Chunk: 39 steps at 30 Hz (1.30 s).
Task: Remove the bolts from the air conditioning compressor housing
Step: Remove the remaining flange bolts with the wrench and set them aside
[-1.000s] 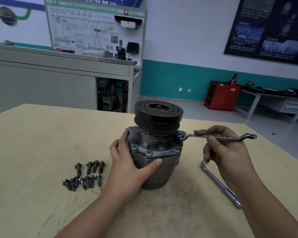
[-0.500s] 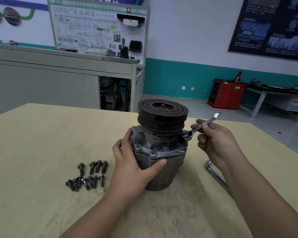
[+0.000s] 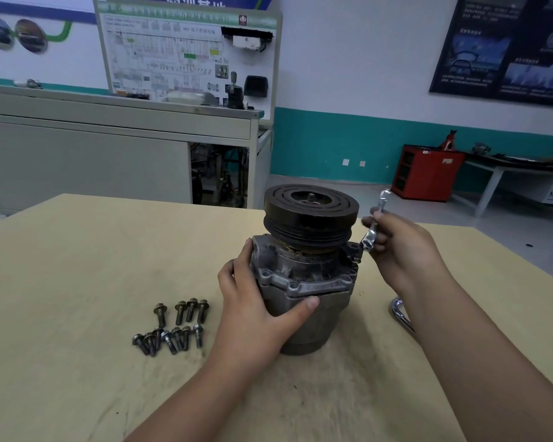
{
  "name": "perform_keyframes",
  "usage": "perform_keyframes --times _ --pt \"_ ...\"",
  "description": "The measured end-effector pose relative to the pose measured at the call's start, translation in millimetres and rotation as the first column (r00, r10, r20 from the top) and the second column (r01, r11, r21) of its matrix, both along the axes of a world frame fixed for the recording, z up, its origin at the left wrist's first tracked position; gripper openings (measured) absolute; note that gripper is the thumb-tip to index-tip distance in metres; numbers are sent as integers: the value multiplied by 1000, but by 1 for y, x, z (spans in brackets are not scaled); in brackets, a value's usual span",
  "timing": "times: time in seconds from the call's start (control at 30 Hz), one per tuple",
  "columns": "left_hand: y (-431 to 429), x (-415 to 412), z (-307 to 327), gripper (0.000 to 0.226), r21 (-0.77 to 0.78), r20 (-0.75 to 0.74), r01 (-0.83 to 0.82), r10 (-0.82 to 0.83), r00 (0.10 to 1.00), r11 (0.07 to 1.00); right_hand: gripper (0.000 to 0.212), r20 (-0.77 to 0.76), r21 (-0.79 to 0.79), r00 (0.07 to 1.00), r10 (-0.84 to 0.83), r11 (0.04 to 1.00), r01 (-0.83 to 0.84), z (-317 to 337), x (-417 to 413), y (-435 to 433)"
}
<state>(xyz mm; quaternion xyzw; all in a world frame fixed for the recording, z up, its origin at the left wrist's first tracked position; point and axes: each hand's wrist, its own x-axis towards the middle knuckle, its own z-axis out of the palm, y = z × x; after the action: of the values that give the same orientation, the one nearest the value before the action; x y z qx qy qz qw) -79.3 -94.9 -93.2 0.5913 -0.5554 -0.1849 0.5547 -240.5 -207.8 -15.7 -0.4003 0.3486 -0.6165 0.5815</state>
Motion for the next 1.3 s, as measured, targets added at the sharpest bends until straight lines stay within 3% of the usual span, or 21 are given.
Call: perform_keyframes --times 0.13,0.27,0.4,0.6,0.87,1.0,1.13,1.3 --pt "0 0 -1 111 4 -9 -3 3 1000 1000 21 97 -41 995 -15 999 19 4 -5 11" --pt "0 0 -1 112 -2 -9 -4 4 1000 1000 21 48 -131 994 -99 986 104 1 -14 32" --pt "0 0 -1 113 -7 -9 -4 4 1000 1000 24 -108 -344 965 -239 920 190 -7 -21 55" --pt "-1 0 -1 117 -5 -33 -5 5 999 1000 20 -339 -566 851 -401 810 156 -20 -20 74" --pt "0 -1 0 120 -12 -40 -7 7 999 1000 21 -454 -798 620 -639 602 36 -31 -13 82" --pt "0 -1 1 119 -12 -40 -10 10 999 1000 24 -515 -730 631 -580 682 31 -27 -15 81" --pt "0 -1 1 121 -3 -40 -7 7 999 1000 26 -476 -525 809 -344 850 53 -19 -24 76" --pt "0 -1 0 121 1 -52 -14 14 999 1000 18 -404 -363 903 -145 932 -13 -8 -34 63"
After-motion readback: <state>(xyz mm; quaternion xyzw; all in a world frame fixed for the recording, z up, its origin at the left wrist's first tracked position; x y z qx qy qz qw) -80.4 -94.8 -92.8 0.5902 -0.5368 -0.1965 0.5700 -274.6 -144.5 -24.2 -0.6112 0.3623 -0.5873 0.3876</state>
